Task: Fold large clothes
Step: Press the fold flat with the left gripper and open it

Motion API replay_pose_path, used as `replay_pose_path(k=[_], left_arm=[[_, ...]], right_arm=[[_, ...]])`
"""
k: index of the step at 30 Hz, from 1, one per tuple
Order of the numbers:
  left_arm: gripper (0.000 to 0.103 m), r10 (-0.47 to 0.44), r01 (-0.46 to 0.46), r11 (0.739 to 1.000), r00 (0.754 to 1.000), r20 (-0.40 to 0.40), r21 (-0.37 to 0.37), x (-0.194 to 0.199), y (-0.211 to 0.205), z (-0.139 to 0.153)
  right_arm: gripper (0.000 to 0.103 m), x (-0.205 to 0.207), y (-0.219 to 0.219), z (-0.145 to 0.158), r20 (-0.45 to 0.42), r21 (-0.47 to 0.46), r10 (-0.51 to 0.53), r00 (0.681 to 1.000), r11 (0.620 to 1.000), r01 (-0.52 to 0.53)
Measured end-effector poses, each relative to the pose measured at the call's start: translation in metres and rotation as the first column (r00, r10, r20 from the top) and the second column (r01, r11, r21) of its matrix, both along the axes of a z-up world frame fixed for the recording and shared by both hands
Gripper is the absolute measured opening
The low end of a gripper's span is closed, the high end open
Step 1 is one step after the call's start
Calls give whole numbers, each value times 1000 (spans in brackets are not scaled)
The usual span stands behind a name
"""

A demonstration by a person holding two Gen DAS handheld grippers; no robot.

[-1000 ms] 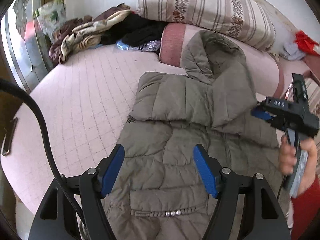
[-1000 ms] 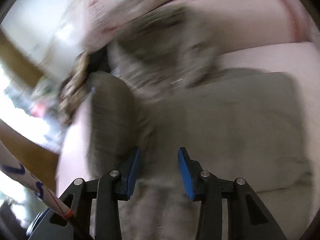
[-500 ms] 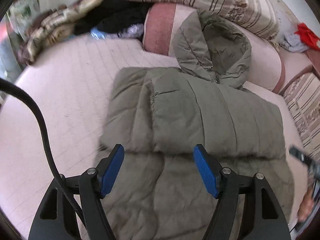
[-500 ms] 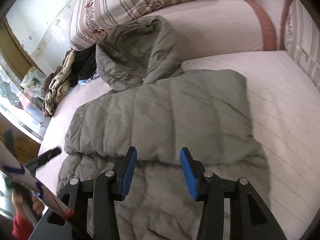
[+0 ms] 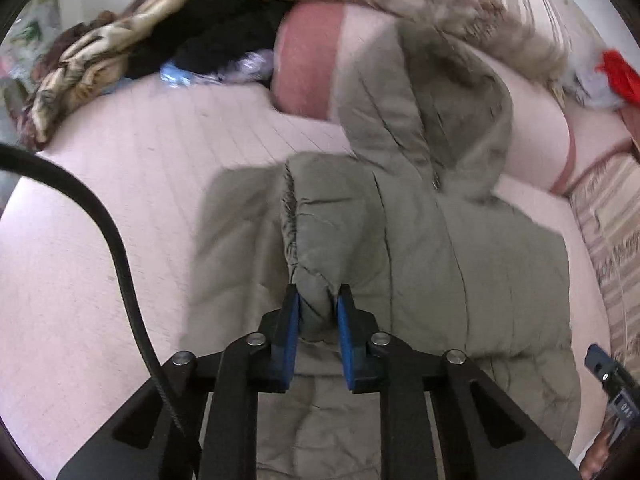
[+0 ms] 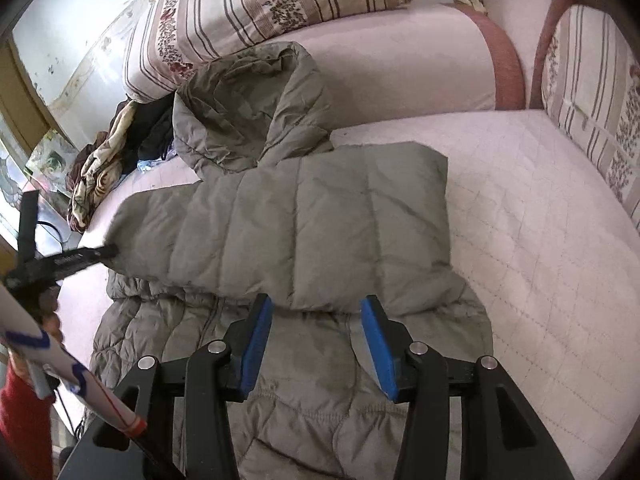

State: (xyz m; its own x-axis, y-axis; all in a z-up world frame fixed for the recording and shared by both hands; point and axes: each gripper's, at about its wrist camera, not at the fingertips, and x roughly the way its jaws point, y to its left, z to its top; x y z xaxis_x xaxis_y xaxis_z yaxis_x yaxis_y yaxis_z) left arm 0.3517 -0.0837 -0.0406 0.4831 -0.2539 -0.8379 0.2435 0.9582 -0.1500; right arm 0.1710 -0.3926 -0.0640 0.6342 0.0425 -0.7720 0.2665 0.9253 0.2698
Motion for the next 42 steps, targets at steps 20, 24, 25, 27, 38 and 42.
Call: replay_pose_path(k=[20, 24, 25, 27, 38, 42], left_arm=[[34, 63, -66, 982, 998, 23, 175, -7, -6, -31], [47, 34, -52, 978, 995, 93, 204, -44, 4, -7], [48, 37, -58, 976, 994, 103, 210, -51, 5, -4], [49, 38, -63, 974, 993, 116, 219, -70, 13, 1], [53, 35, -80, 956, 987, 160, 282, -131, 25, -8], [56, 16, -70, 952, 983, 182, 297, -133, 25, -16]], right_arm=[[64, 69, 1, -51, -160, -149, -98, 982, 986, 74], [65, 44, 16, -32, -138, -240, -99, 985, 969, 64], [65, 39, 20, -29, -137, -267, -98, 986, 962, 59], [64, 26, 30, -20, -128, -320, -88, 988, 946, 43], [68, 8, 84, 16, -113, -459, -24, 993, 888, -31], [70, 16, 107, 21, -116, -490, 4, 993, 870, -61]])
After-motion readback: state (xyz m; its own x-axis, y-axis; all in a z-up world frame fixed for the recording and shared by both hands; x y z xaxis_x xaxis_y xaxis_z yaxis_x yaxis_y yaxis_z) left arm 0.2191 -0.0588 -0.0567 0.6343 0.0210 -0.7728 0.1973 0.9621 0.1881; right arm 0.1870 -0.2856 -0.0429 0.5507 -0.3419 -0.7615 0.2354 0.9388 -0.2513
